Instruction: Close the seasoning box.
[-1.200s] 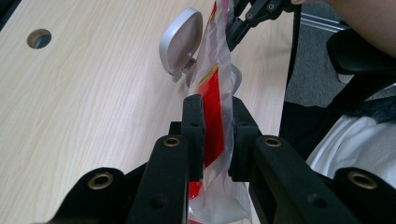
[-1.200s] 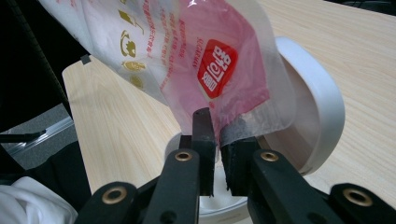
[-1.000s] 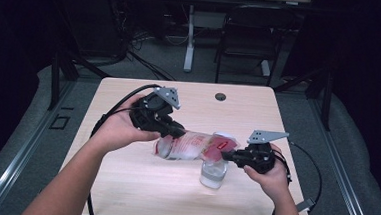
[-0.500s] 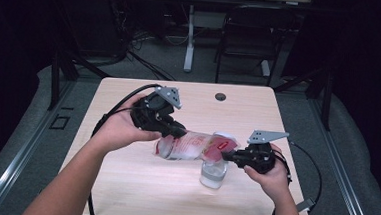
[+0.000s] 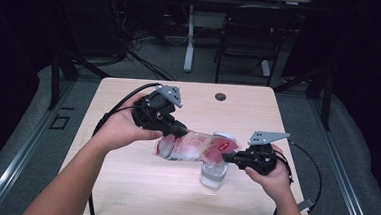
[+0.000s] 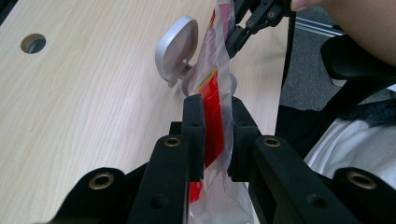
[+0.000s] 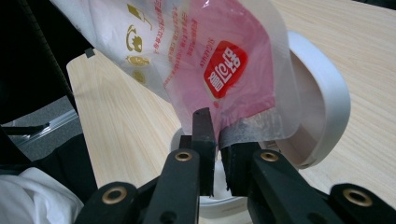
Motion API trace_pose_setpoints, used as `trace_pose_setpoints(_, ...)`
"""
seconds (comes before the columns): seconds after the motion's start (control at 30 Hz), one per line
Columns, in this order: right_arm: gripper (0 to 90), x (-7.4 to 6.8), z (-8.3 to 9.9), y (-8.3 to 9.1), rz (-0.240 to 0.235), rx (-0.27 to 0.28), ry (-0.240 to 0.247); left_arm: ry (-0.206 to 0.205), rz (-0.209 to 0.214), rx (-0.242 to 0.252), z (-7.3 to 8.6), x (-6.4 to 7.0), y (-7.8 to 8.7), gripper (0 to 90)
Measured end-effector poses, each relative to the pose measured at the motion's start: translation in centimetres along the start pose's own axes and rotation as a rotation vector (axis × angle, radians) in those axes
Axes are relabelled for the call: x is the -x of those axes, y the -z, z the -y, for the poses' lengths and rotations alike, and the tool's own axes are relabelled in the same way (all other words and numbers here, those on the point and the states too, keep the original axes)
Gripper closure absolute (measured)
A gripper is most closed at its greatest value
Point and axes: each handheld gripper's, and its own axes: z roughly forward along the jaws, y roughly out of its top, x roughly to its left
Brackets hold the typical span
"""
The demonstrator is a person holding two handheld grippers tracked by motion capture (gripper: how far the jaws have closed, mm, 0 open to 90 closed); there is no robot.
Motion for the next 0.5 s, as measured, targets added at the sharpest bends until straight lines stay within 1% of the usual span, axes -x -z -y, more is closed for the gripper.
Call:
trace_pose_setpoints(0.23,84.4,-0.14,0.11,0.08,-0.001,0.000,-0.002,-0.008,0.005,-0.001,-0.15,0.00,-0.01,81.2)
trace_pose_setpoints(0.47,84.4,-0.19,0.08,0.07,-0.004,-0.008,0.005,-0.006,0.000,0.000,-0.13,0.05,0.01,81.1)
trace_pose_setpoints(0.5,84.4,-0.19,0.08,0.05,-0.008,-0.010,0.006,-0.005,0.004,-0.001,-0.12,0.03,0.03,81.1)
